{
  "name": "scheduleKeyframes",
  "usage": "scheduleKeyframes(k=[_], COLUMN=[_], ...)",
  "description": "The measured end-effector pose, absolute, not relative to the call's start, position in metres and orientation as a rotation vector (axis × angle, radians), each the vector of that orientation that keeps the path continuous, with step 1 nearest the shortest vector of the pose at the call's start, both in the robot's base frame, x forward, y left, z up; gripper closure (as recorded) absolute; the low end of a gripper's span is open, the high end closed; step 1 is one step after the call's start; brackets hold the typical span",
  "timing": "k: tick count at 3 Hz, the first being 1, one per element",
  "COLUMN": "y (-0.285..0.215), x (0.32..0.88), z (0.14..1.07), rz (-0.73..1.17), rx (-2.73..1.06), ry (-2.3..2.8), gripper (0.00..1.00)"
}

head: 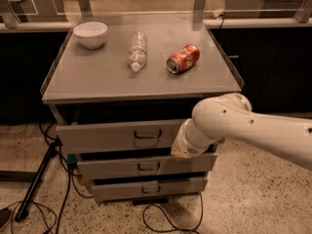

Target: Close top drawer

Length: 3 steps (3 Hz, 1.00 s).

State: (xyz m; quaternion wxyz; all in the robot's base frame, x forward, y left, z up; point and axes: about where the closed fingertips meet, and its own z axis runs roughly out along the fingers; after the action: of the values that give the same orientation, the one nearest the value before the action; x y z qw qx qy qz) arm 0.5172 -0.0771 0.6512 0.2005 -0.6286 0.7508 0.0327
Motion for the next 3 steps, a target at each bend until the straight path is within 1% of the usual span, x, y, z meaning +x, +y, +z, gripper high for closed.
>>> scheduleKeyframes(k=[1, 2, 3], y=[-0.068, -0.060, -0.059], x=[0.542, 0.557, 0.558], z=[0.643, 0.635, 0.635], rz=[0.036, 0.005, 0.001], rx=[-1.774, -1.786, -1.790], ry=[2.081, 2.064, 2.061], gripper=[1.00, 1.00, 0.84])
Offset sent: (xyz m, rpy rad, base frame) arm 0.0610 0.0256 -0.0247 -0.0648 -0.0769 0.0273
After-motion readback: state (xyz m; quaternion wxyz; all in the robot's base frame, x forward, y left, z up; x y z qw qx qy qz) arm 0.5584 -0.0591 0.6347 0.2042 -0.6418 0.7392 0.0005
